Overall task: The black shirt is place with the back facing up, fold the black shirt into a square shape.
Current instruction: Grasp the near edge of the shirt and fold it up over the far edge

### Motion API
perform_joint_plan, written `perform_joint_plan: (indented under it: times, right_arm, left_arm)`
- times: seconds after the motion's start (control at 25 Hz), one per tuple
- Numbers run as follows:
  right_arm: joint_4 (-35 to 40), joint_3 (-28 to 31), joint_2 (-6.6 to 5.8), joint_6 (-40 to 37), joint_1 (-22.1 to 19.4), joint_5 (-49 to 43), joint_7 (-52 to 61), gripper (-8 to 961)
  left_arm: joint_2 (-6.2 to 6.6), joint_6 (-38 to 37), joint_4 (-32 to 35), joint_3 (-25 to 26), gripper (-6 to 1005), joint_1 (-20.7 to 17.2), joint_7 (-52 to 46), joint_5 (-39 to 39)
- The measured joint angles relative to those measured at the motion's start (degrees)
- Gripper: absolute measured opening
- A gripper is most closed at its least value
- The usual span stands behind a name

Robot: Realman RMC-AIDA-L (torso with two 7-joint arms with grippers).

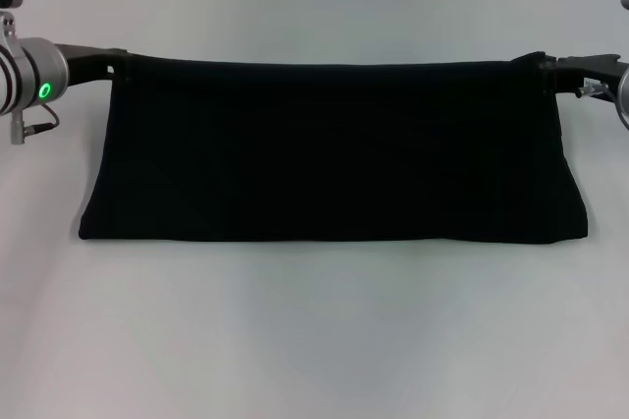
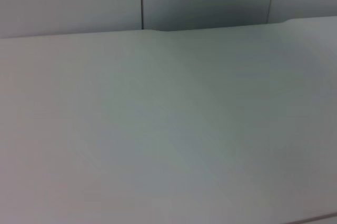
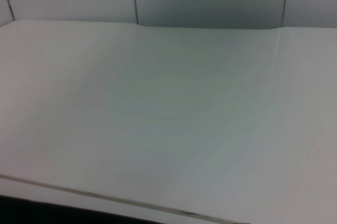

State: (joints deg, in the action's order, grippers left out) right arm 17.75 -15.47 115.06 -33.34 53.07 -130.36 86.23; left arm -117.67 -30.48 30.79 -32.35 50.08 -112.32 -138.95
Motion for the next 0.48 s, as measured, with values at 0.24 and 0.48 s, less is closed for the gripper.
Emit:
perform_joint_plan:
  times: [0.24, 0.48]
  right_arm:
    - [0.0, 0.0, -0.12, 0.1, -0.1, 0.1, 0.0, 22]
    - [0.0, 0.0, 0.10, 1.0, -0.1, 0.1, 0.0, 23]
  left_arm:
    - [0.02, 0.3, 0.0, 0.0, -1, 0.0, 0.0, 0.1]
    - [-0.44, 2.3, -0.8, 0.0, 0, 0.3, 0.0, 0.1]
